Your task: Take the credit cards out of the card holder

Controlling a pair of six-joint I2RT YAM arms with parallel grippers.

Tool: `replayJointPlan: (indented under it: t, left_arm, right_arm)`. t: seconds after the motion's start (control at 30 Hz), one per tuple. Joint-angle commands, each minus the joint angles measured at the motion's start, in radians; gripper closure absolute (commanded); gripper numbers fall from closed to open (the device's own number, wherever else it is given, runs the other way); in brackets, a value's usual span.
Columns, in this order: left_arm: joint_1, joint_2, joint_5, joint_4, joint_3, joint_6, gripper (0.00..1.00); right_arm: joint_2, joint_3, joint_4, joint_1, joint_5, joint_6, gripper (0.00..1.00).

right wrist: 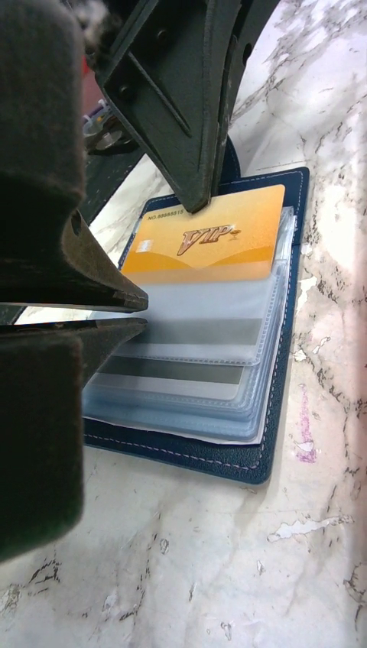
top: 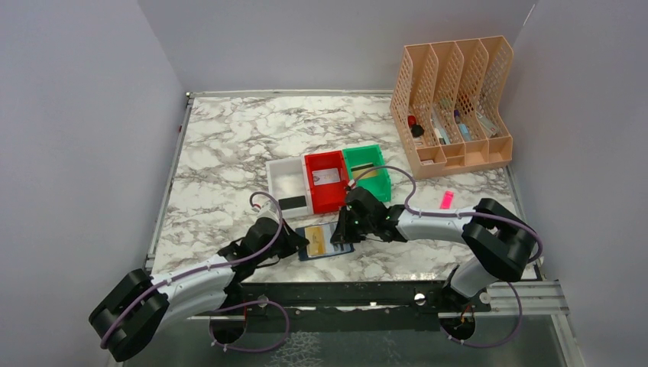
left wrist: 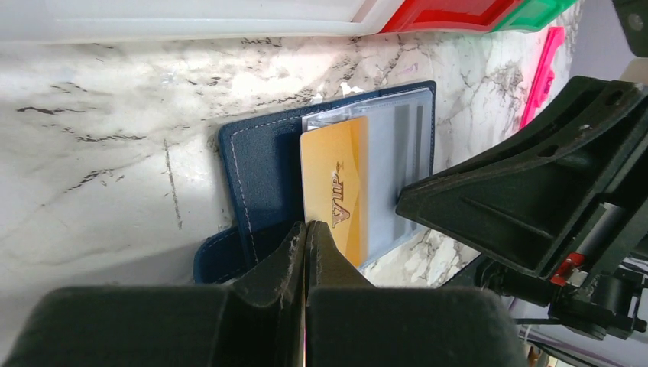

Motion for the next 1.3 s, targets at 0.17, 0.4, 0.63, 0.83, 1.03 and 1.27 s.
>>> replayJointPlan:
  t: [0.17,0.4,0.63,0.83,1.03,1.27]
  left_arm:
    - [0.006,0.082,0.0,-0.001,0.028,0.039,1.0]
    - [0.006,0.059,-0.012,-0.015,0.023,0.036,1.0]
    - [0.006,0.068,-0.008,-0.006,0.029,0.036,1.0]
    - [0.006,0.081,-0.001,0.001,0.037,0.04,1.0]
    - [0.007,0.101,0.028,0.047,0.043,0.053,1.0]
    - [0.006,0.108,0.069,0.111,0.043,0.044,0.89]
  right_arm:
    - [-0.048,-0.037,-0.048,0.005,-0.027,-0.111,0.79]
    - [-0.066,0.002,0.01,0.005,-0.151,-0.17,0.76]
    - [0.026,0.037,0.046,0.005,-0.232,-0.186,0.7]
    - [0.102,0.042,0.053,0.005,-0.191,-0.173,0.64]
    - [0.155,0.022,0.038,0.005,-0.171,-0.148,0.64]
    - [0.168,-0.017,0.058,0.005,-0.164,-0.104,0.64]
